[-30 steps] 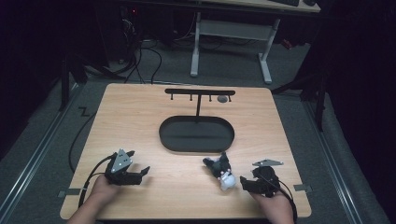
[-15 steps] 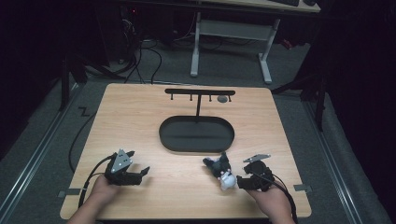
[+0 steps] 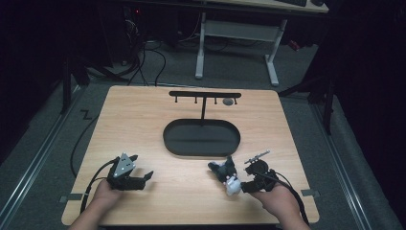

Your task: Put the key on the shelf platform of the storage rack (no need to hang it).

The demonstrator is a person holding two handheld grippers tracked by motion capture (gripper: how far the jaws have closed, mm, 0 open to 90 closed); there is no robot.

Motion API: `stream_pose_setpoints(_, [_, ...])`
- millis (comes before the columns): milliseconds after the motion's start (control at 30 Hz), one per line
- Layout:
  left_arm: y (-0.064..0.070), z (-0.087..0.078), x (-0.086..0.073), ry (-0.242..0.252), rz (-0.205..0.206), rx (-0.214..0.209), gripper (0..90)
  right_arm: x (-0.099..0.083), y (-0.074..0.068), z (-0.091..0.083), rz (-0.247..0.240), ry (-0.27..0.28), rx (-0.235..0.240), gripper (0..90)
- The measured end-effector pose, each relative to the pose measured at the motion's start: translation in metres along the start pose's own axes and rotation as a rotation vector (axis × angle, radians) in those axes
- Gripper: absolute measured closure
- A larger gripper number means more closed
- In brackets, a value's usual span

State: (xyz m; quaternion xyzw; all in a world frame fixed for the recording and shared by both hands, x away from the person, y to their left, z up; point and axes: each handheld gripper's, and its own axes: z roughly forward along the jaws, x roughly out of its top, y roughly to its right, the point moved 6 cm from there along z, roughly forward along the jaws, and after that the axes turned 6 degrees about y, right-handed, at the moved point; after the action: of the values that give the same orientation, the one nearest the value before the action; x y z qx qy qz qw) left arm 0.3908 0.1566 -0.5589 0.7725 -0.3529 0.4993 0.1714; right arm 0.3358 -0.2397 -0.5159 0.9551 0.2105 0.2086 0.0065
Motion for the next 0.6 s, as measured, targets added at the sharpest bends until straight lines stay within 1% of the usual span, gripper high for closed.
stream_pose_setpoints(33, [0.000,0.000,0.000,0.001,-0.001,0.000,15.4,0.002,-0.001,-0.001,0.014,0.001,0.006,32.2])
stream_pose_setpoints(133, [0.000,0.000,0.000,0.000,-0.003,0.000,15.4,0.006,-0.003,-0.005,0.016,0.006,0.015,31.9])
stream_pose_setpoints(167, [0.000,0.000,0.000,0.000,-0.001,0.000,15.4,0.007,-0.003,-0.007,0.012,0.009,0.012,31.8])
stream_pose_setpoints(200, [0.000,0.000,0.000,0.000,0.001,0.001,15.4,0.009,-0.004,-0.010,0.021,0.015,0.015,31.8])
stream_pose_setpoints(233, [0.000,0.000,0.000,0.001,0.000,0.001,15.4,0.011,-0.005,-0.012,0.017,0.021,0.024,31.6])
stream_pose_setpoints(367, [0.000,0.000,0.000,0.000,0.000,0.001,15.4,0.020,-0.010,-0.021,0.017,0.051,0.032,32.2])
stream_pose_setpoints(433, [0.000,0.000,0.000,0.001,-0.002,0.000,15.4,0.025,-0.015,-0.026,0.002,0.069,0.045,31.9])
stream_pose_setpoints(500, [0.000,0.000,0.000,0.001,-0.005,-0.001,15.4,0.028,-0.020,-0.029,0.006,0.078,0.058,31.4])
stream_pose_setpoints(600, [0.000,0.000,0.000,0.003,-0.004,-0.001,15.4,0.032,-0.028,-0.029,-0.005,0.079,0.071,29.7])
